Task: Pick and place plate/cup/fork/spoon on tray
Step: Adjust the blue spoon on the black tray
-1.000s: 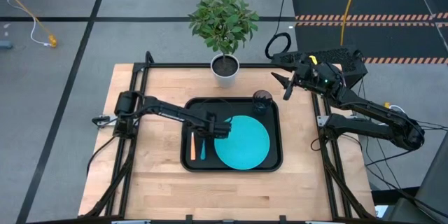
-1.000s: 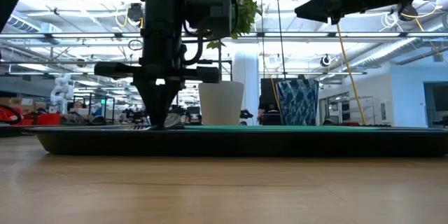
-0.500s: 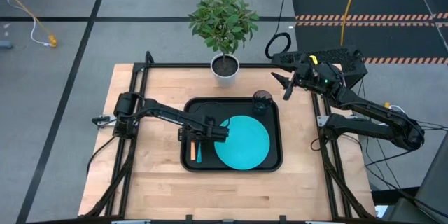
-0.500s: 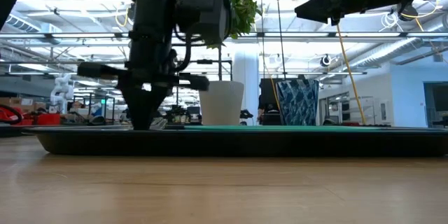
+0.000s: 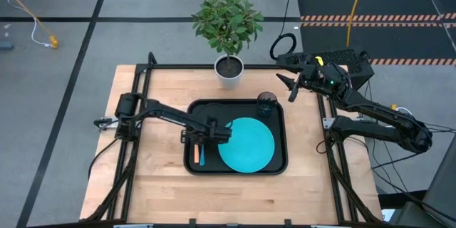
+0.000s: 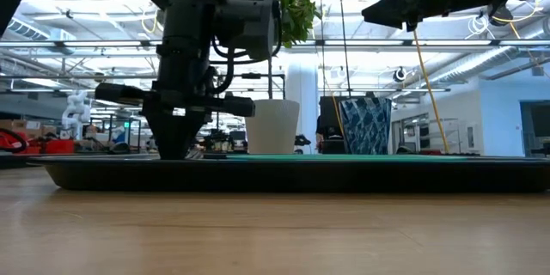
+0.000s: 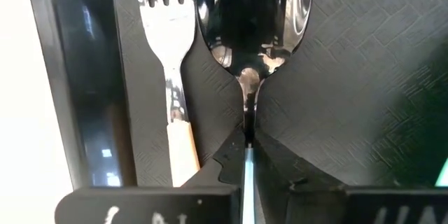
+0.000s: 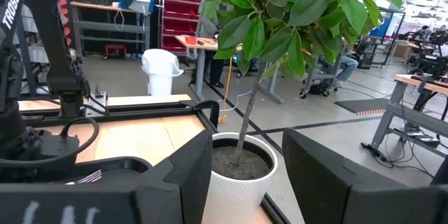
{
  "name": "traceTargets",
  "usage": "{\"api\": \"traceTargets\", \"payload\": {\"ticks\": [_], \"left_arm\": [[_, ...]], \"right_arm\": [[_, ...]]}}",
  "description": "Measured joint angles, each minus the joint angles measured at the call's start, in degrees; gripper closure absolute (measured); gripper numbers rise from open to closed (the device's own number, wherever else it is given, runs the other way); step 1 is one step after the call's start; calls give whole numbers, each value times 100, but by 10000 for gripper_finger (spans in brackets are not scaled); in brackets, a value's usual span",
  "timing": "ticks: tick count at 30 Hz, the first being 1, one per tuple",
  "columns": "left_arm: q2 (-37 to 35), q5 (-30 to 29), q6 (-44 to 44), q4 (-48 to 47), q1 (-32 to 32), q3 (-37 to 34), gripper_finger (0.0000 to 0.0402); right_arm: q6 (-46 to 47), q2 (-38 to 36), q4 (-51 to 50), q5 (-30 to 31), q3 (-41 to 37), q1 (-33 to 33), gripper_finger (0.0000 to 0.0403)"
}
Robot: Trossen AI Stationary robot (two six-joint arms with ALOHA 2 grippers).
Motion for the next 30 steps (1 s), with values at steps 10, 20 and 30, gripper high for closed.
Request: {"api": "traceTargets", "payload": {"ticks": [10,20,30], "left_arm": [[15,-199,178,44,179,72,388],[-345,-417,220,83,206,64,393],[-358,-501,218,-50,242,69,382]], "right_arm": [[13,0,-42,-2,0,0,234],[15,0,-60,-2,0,0,234],[17,0,-157,-4,0,2,234]]}}
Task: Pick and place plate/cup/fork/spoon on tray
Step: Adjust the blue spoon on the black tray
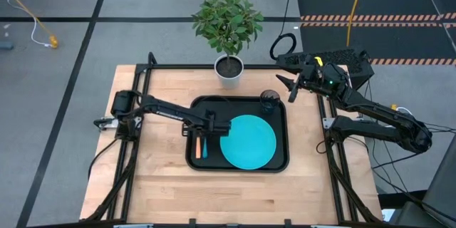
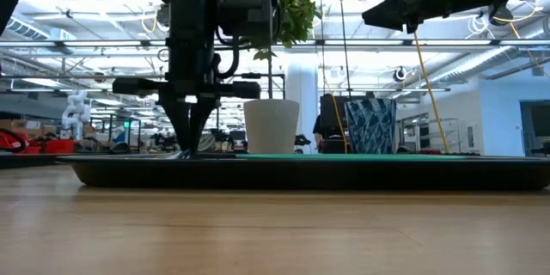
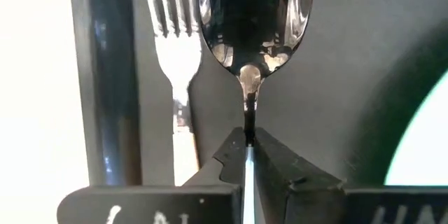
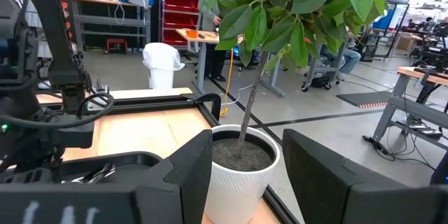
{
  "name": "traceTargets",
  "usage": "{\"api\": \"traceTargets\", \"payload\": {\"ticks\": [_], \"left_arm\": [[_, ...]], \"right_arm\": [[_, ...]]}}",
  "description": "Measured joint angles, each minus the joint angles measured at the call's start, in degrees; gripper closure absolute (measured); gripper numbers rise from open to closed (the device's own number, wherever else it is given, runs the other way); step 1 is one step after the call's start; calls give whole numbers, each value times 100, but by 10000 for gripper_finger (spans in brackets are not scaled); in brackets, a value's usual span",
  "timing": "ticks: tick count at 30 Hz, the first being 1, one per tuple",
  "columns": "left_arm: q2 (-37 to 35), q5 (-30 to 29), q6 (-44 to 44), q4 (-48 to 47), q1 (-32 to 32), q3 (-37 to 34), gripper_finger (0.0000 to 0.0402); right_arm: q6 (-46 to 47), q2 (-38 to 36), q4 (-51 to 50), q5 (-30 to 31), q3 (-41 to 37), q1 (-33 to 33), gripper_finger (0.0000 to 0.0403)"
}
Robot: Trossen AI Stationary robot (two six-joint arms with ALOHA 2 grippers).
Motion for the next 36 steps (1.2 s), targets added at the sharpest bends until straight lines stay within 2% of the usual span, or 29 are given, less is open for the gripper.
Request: {"api": "traceTargets", "payload": {"ticks": [4,11,18,29,36], "left_arm": [[-1,-108,12,-17,76,-1,393],[-3,-111,70,-15,152,-1,380],[-3,-109,114,107,135,-1,392],[-5,-104,153,127,98,-1,367],[167,-98,155,152,98,-1,389]], "right_arm": [[0,0,0,0,0,-1,234],[0,0,-11,0,0,-1,234],[0,0,-17,0,0,-1,234],[0,0,-26,0,0,-1,234],[0,0,-28,0,0,0,234]]}}
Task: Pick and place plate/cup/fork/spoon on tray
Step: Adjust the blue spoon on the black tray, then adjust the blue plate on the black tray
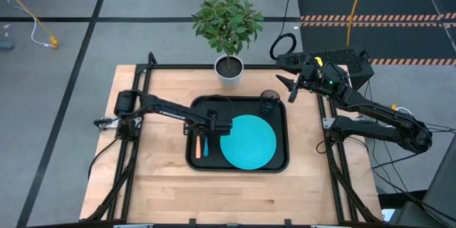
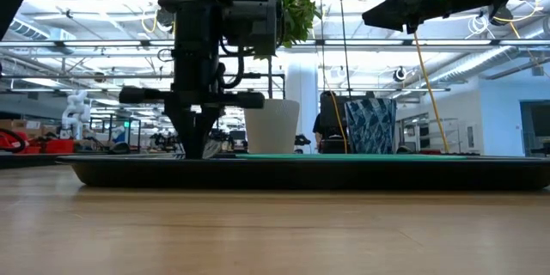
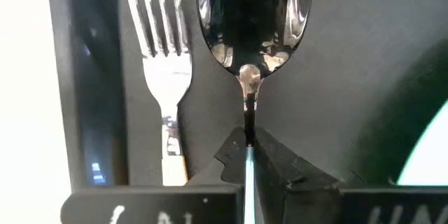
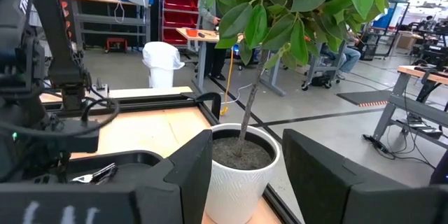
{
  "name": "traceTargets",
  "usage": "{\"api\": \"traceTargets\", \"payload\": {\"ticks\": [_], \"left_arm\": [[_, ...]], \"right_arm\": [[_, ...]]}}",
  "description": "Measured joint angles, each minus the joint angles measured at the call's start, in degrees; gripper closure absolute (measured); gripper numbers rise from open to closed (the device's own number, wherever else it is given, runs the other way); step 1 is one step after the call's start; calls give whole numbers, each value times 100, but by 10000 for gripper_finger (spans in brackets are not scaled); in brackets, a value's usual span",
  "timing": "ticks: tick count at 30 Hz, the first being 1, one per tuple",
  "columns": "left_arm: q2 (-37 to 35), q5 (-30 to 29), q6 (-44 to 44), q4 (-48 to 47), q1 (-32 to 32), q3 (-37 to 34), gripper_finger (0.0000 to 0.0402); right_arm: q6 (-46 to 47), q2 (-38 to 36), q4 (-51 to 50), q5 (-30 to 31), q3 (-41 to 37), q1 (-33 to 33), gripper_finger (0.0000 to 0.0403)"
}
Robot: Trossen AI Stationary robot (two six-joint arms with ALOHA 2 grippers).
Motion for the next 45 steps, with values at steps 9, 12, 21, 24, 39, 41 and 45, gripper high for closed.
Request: {"api": "traceTargets", "payload": {"ticks": [9,12,21,24,39,41,45], "left_arm": [[84,133,10,-9,0,0,370],[84,151,44,6,0,0,371],[86,120,42,17,0,0,374],[86,111,40,19,0,0,353],[69,103,105,26,-2,-2,320],[53,103,118,16,-2,9,320],[-25,103,193,10,-5,32,320]], "right_arm": [[1,0,-9,0,1,0,234],[2,0,-8,0,2,-1,234],[2,0,-17,0,2,-1,234],[4,0,-17,0,2,-2,234],[2,0,-22,0,2,0,234],[2,0,-22,0,2,-1,234],[2,0,-26,0,2,0,234]]}}
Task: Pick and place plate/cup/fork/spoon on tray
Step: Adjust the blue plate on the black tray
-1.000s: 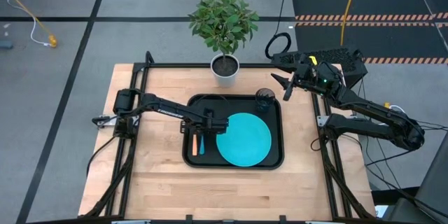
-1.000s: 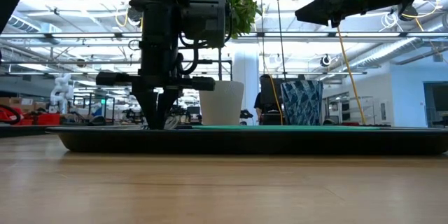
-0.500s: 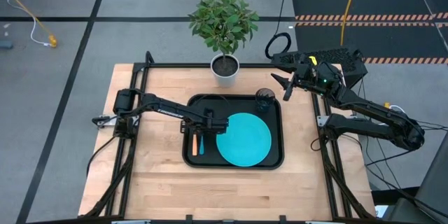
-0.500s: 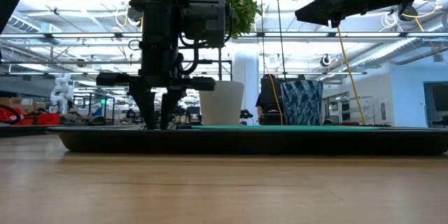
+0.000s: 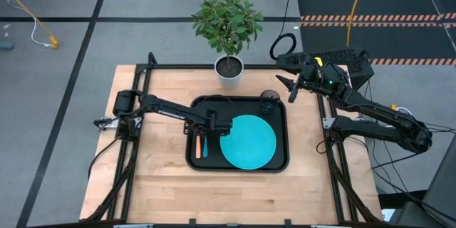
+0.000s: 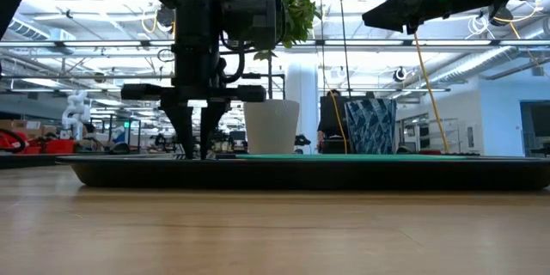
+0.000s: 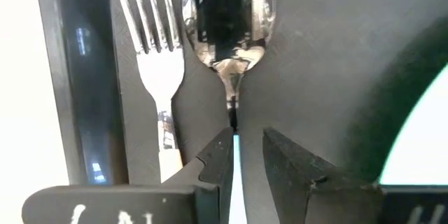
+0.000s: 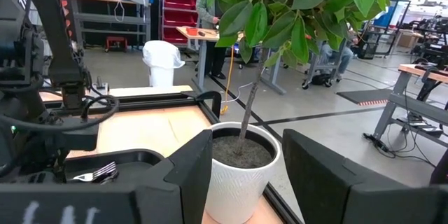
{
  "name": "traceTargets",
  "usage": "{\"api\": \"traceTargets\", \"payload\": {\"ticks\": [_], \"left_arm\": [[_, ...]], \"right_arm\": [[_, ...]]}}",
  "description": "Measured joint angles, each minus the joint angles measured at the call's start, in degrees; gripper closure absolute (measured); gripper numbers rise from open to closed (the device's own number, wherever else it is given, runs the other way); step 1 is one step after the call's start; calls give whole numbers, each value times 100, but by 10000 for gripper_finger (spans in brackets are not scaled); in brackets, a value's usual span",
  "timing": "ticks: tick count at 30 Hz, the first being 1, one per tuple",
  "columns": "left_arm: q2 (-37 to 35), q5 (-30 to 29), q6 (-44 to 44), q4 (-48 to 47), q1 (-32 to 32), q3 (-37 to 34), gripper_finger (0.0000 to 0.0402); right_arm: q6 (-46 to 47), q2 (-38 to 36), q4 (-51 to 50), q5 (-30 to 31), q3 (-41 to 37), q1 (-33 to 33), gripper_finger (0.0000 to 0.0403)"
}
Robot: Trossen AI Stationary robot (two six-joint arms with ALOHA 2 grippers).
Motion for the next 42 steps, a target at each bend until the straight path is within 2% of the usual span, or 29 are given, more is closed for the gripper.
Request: {"api": "traceTargets", "payload": {"ticks": [8,12,16,20,24,27,29,30,33,35,39,42], "left_arm": [[-109,-6,83,-47,-38,7,320],[-216,-562,348,-2,-133,18,320],[-250,-1905,678,186,-400,18,320],[-358,-3623,1271,594,-778,22,320],[-584,-5424,2517,1315,-1185,21,320],[-845,-6108,3592,1862,-1337,23,320],[-995,-6163,4208,2236,-1341,29,320],[-1069,-6155,4476,2318,-1335,24,320],[-1283,-6166,5193,2775,-1340,25,320],[-1418,-6164,5742,3050,-1339,23,320],[-1678,-6009,6742,3791,-1212,-54,320],[-1787,-5273,7633,4819,-1041,-348,320]], "right_arm": [[17,0,-84,0,0,0,234],[19,0,-85,0,0,0,234],[20,37,-87,0,0,2,234],[19,225,-12,0,0,2,234],[11,729,162,-2,2,16,234],[-153,1319,334,4,7,133,234],[-419,1701,146,175,140,292,234],[-609,1877,-125,467,283,403,234],[-1173,2144,-1111,1939,704,717,234],[-1211,2195,-1319,2521,778,822,234],[-1167,1969,-1508,2433,776,828,234],[-958,1756,-1656,2422,776,830,234]]}}
